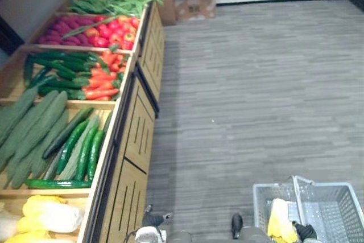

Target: Pick vegetable in the basket

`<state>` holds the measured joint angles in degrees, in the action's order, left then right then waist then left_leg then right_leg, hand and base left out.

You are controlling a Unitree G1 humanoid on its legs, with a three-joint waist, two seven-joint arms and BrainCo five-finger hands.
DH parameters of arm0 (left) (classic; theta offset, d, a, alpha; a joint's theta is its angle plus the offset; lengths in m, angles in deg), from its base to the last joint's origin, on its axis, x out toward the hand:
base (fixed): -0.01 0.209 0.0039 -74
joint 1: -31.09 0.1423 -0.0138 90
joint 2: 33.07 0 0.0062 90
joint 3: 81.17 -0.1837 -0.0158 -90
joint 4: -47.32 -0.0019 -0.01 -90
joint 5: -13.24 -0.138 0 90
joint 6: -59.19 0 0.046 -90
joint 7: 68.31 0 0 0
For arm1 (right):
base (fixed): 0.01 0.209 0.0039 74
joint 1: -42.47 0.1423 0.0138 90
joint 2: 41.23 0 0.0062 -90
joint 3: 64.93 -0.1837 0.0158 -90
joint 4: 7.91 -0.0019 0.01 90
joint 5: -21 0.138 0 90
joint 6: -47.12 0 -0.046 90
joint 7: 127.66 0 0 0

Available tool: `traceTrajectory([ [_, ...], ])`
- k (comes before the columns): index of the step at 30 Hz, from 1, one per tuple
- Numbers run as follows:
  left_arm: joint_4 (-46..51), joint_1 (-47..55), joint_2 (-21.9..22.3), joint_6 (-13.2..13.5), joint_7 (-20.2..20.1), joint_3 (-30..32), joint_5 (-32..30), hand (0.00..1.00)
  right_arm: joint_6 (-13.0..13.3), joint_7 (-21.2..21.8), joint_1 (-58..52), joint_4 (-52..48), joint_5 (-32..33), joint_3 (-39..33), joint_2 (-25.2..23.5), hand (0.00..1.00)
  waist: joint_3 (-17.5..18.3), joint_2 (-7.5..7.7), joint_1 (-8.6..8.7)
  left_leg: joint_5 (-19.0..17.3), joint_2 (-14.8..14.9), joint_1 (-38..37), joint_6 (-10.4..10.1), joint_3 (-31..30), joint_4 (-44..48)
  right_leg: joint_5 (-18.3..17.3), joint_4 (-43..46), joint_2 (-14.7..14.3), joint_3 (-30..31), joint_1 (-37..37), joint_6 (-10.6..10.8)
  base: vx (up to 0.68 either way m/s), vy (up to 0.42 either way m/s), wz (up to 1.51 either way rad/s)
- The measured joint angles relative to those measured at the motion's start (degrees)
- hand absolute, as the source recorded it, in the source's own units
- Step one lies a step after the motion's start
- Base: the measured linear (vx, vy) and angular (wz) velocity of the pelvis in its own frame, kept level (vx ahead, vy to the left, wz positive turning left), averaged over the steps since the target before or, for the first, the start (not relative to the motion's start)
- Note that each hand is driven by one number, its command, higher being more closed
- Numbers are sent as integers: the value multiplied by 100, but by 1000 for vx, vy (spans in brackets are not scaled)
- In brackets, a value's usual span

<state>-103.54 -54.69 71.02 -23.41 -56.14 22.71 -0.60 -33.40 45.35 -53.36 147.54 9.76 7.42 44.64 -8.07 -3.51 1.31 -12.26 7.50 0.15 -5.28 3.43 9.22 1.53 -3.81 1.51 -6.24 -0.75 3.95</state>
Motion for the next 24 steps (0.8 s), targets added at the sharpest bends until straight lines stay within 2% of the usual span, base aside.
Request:
traceTrajectory([
  [1, 3, 2, -77, 4, 10, 99, -49, 0, -2, -1, -20, -2, -4, 13, -111, 100, -29, 155, -31, 87, -146, -61, 101, 123, -127, 130, -65, 141, 89, -19, 50, 37, 207, -16],
  [3, -37, 81, -104, -31, 13, 126, -106, 0, -10, -3, -94, -4, -5, 25, -138, 100, -7, 181, -27, 116, -248, -159, 142, 213, -241, 139, -65, 234, 136, -2, 66, 74, 145, -15],
  [7, -74, 249, -54, -41, 7, 17, -153, 0, -10, -20, -313, -80, 0, 16, -142, 100, 102, 55, -16, 150, -393, -321, 190, 253, -500, 161, -145, 368, 179, -9, 101, 157, 97, -5],
  [14, -82, 224, -144, -36, -23, -286, -271, 0, -18, -9, -265, -79, -4, -35, -133, 100, 139, 63, -34, 161, -390, -551, 178, 412, -514, 122, 125, 363, 227, -20, 109, 98, 21, -15],
  [17, -82, 223, -255, -33, -138, -498, -268, 0, -14, -5, -232, -80, 5, -177, -200, 100, 145, 141, -24, 171, -436, -677, 190, 470, -504, -350, 1379, 417, 305, -505, 117, -28, 14, -14],
  [19, -80, 229, -281, -34, -142, -572, -272, 0, -14, -3, -216, -116, 15, -225, -367, 100, 74, 253, -44, 171, -489, -902, 198, 561, -529, -453, 3270, 543, 369, -1304, 144, -86, 25, -6],
  [20, -80, 233, -334, -37, -139, -570, -272, 0, -22, -4, -247, -152, 18, -224, -416, 100, 38, 329, -30, 163, -535, -988, 211, 575, -546, -444, 3753, 610, 375, -1477, 142, -59, 8, 19],
  [22, -48, 258, -461, -45, -140, -482, -274, 0, -38, -10, -444, -274, 87, -232, -700, 100, 21, 580, -17, -24, -631, -1356, 516, 686, -747, -517, 4986, 889, 431, -1925, 98, 1, -17, 17],
  [24, -73, 295, -455, -94, -129, -395, -277, 0, -52, 4, -468, -279, 115, -226, -772, 100, 25, 605, -11, -92, -575, -1424, 495, 695, -732, -593, 5001, 966, 216, -2045, -20, 39, -28, -6],
])
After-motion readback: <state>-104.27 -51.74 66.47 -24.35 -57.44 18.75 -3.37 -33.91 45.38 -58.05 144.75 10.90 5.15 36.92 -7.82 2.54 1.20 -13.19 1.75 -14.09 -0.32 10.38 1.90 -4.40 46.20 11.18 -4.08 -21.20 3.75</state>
